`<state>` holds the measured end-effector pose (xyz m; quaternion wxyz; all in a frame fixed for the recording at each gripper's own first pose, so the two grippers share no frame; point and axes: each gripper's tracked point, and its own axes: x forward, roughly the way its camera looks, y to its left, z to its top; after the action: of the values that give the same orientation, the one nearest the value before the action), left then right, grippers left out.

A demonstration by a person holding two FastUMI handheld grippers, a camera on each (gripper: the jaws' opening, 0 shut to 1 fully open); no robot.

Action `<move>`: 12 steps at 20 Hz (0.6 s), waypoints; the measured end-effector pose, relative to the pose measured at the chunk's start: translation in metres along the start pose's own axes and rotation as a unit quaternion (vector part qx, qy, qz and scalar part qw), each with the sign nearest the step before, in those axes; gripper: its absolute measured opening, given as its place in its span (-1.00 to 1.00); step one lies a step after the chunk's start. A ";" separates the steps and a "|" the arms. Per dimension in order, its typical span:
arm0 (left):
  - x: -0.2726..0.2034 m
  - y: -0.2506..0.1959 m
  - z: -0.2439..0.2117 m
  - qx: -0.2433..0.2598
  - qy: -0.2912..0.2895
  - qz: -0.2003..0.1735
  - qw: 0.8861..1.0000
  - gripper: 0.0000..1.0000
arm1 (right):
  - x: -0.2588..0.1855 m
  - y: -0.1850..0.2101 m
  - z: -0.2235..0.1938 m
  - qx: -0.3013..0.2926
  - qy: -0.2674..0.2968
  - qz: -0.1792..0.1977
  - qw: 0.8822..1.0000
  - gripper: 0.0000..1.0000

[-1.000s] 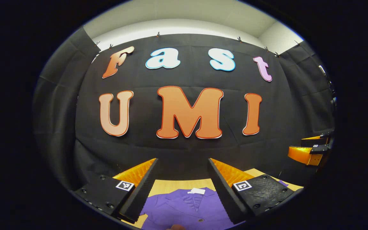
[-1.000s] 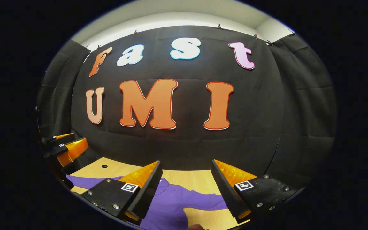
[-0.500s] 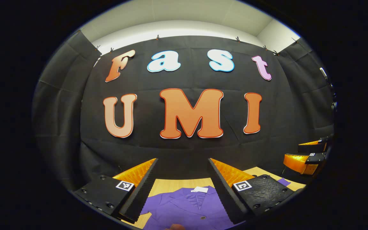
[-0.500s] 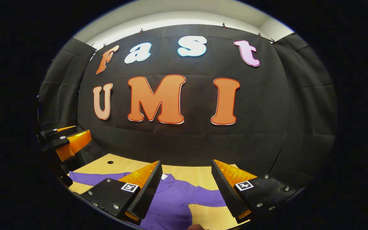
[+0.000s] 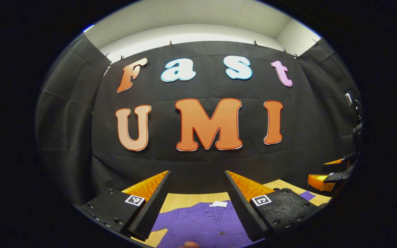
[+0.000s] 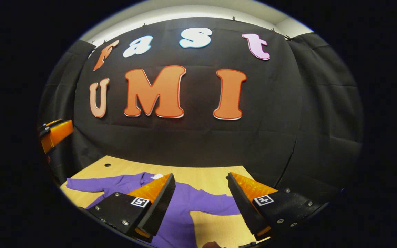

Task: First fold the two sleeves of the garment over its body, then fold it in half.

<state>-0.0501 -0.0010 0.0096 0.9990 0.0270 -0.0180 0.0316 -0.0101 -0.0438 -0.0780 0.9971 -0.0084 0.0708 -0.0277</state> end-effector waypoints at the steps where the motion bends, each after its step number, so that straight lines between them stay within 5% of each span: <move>1: -0.003 -0.001 0.002 0.001 -0.001 0.001 1.000 0.92 | 0.003 -0.010 -0.005 0.000 0.006 -0.010 1.000 0.88; 12: -0.017 -0.007 0.008 0.022 -0.003 0.020 1.000 0.92 | 0.059 -0.119 -0.081 -0.006 0.113 -0.070 0.991 0.89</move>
<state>-0.0670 -0.0098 0.0164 0.9973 0.0483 -0.0211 0.0520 0.0303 -0.1667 -0.1642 0.9782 -0.0164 0.1823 -0.0978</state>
